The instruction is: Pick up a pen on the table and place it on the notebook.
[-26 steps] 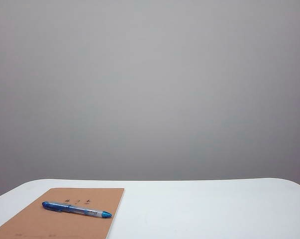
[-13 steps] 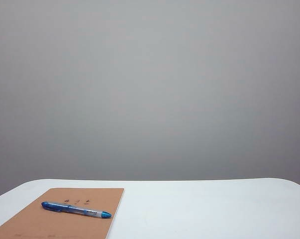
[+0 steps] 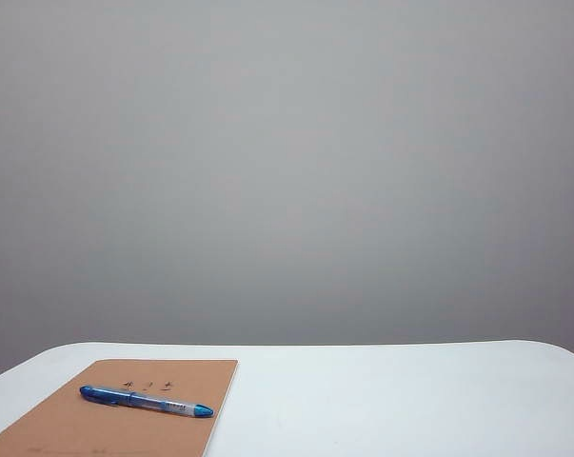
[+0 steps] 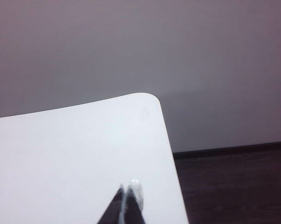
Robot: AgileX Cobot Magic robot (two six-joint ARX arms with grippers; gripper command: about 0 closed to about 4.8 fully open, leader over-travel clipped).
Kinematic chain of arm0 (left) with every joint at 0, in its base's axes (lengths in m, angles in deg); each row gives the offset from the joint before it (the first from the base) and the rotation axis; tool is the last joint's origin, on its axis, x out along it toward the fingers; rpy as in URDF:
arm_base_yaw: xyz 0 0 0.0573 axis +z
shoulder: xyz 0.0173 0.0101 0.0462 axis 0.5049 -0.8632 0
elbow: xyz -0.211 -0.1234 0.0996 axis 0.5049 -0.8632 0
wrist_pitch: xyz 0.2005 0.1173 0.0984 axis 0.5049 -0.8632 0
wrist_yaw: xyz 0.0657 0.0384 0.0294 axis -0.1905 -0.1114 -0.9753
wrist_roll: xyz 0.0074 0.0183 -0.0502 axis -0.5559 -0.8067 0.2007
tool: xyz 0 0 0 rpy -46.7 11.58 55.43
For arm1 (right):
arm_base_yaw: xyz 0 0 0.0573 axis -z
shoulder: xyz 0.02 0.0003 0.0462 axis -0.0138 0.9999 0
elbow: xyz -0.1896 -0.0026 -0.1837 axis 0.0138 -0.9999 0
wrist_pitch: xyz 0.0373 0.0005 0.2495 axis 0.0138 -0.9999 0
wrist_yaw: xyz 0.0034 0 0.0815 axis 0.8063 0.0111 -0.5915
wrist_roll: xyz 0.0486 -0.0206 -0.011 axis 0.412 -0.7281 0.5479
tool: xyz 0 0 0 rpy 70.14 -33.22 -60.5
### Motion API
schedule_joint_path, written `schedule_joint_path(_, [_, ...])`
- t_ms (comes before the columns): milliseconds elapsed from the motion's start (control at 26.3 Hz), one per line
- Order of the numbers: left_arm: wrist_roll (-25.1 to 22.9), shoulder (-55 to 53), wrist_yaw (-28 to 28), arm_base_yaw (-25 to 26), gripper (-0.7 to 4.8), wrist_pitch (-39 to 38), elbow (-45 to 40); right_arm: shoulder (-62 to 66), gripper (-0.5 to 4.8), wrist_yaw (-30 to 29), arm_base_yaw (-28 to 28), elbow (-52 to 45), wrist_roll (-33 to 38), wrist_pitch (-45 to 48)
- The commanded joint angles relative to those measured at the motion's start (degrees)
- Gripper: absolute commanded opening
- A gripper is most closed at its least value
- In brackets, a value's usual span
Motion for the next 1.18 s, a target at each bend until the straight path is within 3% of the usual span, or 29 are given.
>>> schedule_joint_path(38, [-2.2,0.0,1.0,0.0,-0.06,-0.2,-0.2,0.1,-0.06,-0.1,0.0,-0.3,-0.2,0.2])
schedule_joint_path(1177, [-1.1,0.0,1.0,0.1,-0.05,-0.1,-0.2,0.0,-0.06,-0.1,0.0,-0.3,-0.1,0.3])
